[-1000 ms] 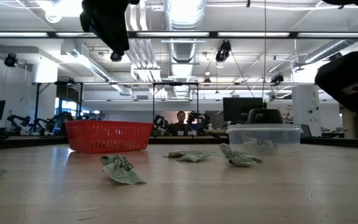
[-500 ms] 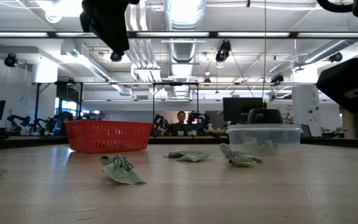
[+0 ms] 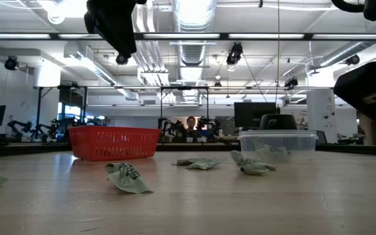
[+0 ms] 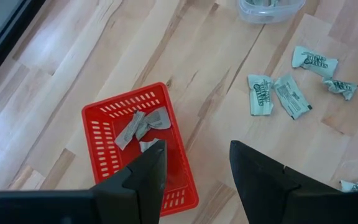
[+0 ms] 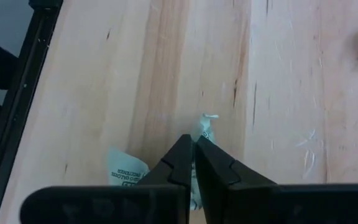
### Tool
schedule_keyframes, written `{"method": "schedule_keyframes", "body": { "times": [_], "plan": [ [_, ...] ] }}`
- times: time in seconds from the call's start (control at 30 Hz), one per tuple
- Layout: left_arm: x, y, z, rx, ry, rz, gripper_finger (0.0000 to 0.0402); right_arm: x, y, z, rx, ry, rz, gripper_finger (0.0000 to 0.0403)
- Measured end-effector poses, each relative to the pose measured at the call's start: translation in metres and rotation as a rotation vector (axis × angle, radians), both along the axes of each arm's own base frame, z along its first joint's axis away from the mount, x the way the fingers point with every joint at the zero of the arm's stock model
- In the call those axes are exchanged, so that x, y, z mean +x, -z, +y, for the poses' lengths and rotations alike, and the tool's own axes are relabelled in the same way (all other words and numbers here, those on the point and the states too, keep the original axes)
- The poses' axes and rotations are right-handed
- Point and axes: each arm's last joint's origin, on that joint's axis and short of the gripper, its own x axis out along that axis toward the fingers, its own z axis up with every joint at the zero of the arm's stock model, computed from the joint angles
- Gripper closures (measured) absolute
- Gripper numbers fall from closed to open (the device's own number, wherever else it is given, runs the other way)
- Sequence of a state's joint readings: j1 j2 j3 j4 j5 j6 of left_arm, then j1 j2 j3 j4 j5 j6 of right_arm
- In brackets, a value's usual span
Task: Pick and place items into bin
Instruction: Put the stevia packet into the transparent bin
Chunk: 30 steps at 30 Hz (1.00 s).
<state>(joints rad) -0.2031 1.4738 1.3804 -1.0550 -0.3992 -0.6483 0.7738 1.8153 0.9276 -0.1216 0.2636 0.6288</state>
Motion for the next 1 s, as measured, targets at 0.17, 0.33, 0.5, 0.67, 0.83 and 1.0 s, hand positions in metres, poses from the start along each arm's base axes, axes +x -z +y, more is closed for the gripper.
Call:
{"method": "schedule_keyframes", "body": {
  "times": [0.17, 0.33, 0.5, 0.67, 0.83, 1.0],
  "plan": [
    [0.0, 0.0, 0.0, 0.0, 0.0, 0.0, 0.0242, 0.001, -0.01, -0.004, -0.009, 0.03, -0.042, 0.0394],
    [0.0, 0.0, 0.0, 0.0, 0.0, -0.001, 0.0242, 0.002, -0.025, -0.015, -0.043, 0.08, -0.071, 0.0394],
    [0.0, 0.0, 0.0, -0.001, 0.001, -0.004, 0.0242, -0.001, -0.044, -0.031, -0.091, 0.135, -0.096, 0.0394],
    [0.001, 0.0, -0.001, -0.003, 0.002, -0.012, 0.0242, -0.005, -0.064, -0.051, -0.153, 0.2, -0.107, 0.0394],
    [0.003, -0.002, -0.001, -0.007, 0.003, -0.036, 0.0242, -0.011, -0.08, -0.076, -0.23, 0.27, -0.096, 0.0394],
    [0.005, -0.002, -0.002, -0.012, 0.003, -0.057, 0.0242, -0.01, -0.085, -0.106, -0.33, 0.363, -0.046, 0.0394]
  ]
}}
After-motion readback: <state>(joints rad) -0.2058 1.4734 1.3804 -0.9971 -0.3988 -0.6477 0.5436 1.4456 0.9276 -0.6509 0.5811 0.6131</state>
